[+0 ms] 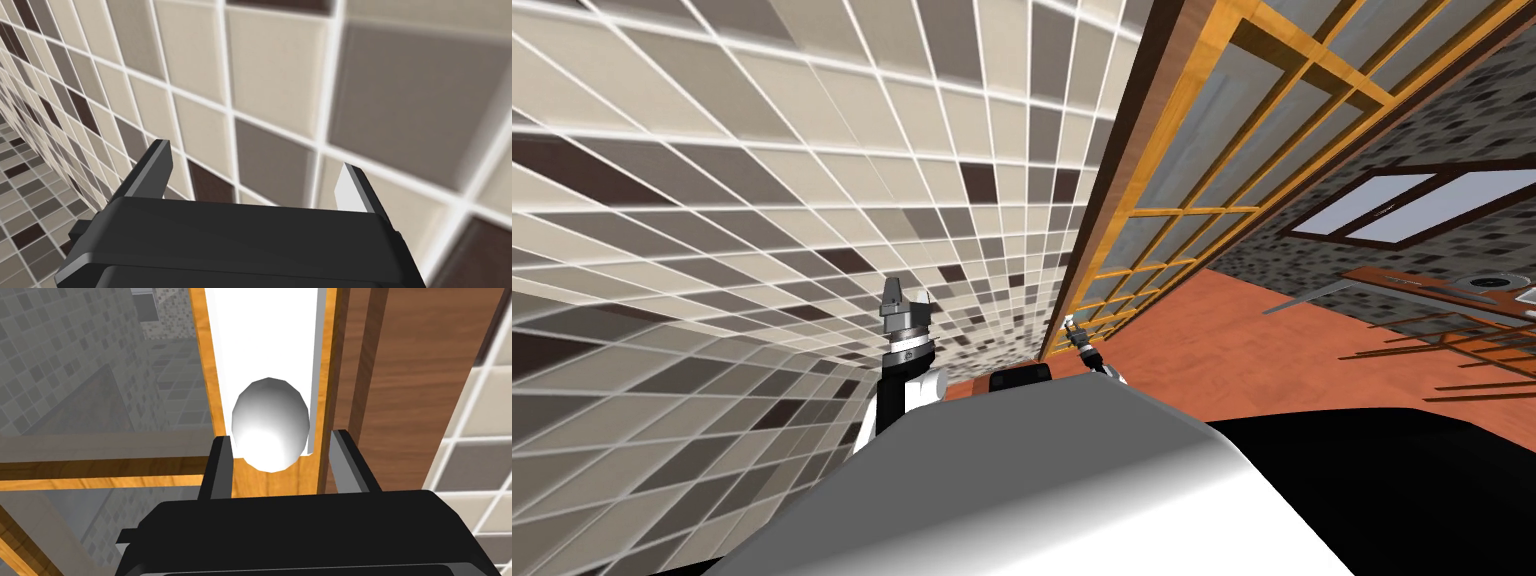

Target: Pull the door open

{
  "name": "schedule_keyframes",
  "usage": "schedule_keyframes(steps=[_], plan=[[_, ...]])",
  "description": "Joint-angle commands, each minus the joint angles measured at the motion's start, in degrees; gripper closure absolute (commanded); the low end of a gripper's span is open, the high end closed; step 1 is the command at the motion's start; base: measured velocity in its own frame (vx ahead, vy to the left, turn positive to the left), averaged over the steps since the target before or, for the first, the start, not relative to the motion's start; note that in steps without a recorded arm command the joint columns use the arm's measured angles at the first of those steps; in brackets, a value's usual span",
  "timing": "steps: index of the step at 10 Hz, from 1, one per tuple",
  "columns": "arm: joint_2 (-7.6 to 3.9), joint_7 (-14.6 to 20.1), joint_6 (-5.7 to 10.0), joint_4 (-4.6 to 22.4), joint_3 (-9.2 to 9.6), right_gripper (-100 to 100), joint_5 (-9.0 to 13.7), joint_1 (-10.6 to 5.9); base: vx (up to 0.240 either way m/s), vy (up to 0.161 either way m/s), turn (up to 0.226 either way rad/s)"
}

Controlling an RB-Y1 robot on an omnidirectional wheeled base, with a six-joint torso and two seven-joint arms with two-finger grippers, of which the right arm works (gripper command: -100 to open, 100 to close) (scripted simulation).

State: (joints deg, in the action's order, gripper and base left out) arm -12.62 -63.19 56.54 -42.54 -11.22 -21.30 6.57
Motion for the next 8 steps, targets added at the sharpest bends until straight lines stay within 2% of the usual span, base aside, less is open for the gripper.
schedule_keyframes(steps=[1, 3, 4, 7, 8], plan=[[0.67, 0.0, 0.2, 0.0, 0.74, 100, -0.3, -0.25, 0.0, 0.0, 0.0], [0.67, 0.0, 0.2, 0.0, 0.74, 100, -0.3, -0.25, 0.0, 0.0, 0.0], [-0.08, 1.8, -0.14, 0.1, 0.1, 100, 0.8, -0.02, -0.024, -0.002, 0.077], [-0.16, 4.9, -0.27, 0.2, 0.36, 100, 2.1, -0.14, -0.04, -0.002, 0.043], [-0.16, 4.9, -0.27, 0.2, 0.36, 100, 2.1, -0.14, -0.019, 0.022, 0.034]])
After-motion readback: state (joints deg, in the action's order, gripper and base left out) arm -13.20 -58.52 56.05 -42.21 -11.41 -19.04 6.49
